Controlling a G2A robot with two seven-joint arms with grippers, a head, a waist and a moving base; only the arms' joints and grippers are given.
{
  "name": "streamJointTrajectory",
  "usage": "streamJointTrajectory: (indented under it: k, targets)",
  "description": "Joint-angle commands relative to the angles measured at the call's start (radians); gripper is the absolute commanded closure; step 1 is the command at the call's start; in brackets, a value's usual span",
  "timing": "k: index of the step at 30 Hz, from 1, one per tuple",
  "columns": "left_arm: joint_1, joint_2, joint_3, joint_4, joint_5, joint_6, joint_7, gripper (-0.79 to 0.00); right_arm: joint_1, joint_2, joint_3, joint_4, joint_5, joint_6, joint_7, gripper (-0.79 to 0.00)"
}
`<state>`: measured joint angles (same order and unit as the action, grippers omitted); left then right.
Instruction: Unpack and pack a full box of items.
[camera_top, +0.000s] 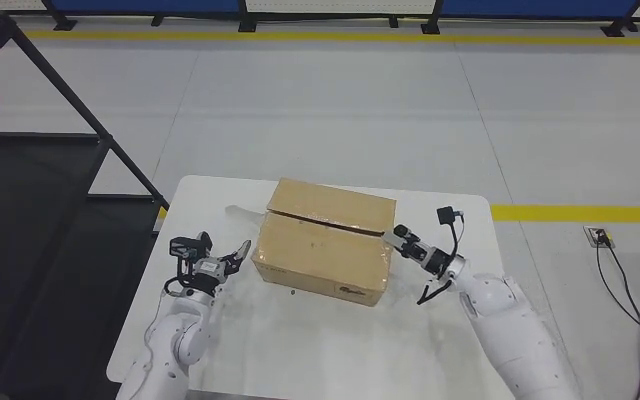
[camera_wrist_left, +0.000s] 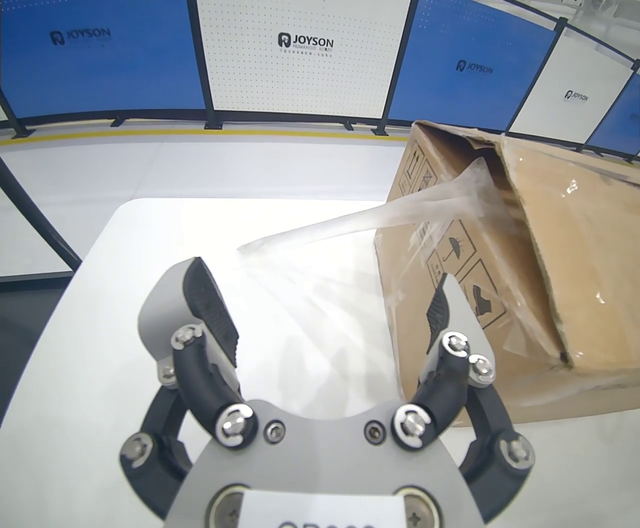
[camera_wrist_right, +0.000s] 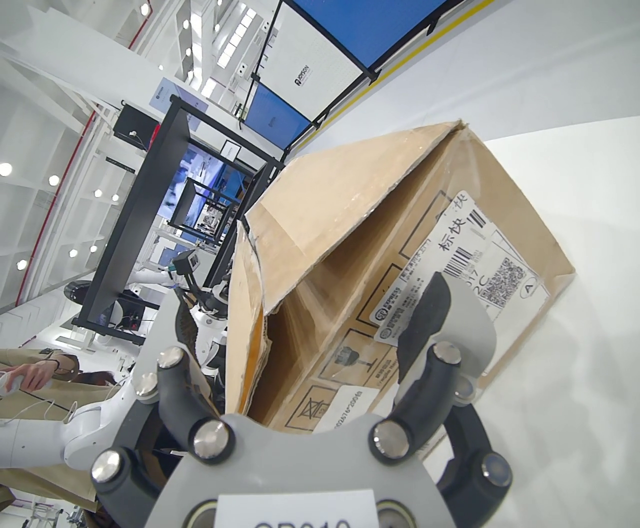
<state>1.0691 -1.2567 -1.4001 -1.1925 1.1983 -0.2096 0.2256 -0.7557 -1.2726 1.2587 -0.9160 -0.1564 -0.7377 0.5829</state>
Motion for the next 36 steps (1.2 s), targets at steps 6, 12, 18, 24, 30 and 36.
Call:
streamJointTrajectory:
  k: [6, 12, 18, 24, 30, 36]
  targets:
    - [-0.031, 0.000, 0.000, 0.046, 0.005, -0.010, -0.002, -0.785, -0.037, 0.005, -0.009, -0.060, -0.013, -0.004, -0.005, -0.785]
    - [-0.059, -0.002, 0.009, 0.086, -0.003, -0.031, -0.011, -0.785, -0.069, 0.014, 0.000, -0.104, -0.029, -0.007, -0.011, -0.785]
    - [-0.068, -0.004, 0.026, 0.101, 0.008, -0.046, -0.003, -0.785, -0.115, 0.031, 0.050, -0.148, -0.067, 0.008, -0.065, -0.785]
    - [-0.052, 0.000, 0.028, 0.088, 0.025, -0.074, 0.004, -0.785, -0.178, 0.052, 0.115, -0.207, -0.059, -0.007, -0.084, -0.785]
    - [-0.024, 0.006, 0.021, 0.047, 0.042, -0.102, 0.000, -0.785, -0.224, 0.067, 0.146, -0.264, -0.115, -0.033, -0.091, -0.785]
    - [0.019, 0.013, 0.009, -0.007, 0.051, -0.125, -0.005, -0.785, -0.252, 0.079, 0.163, -0.302, -0.135, -0.069, -0.083, -0.785]
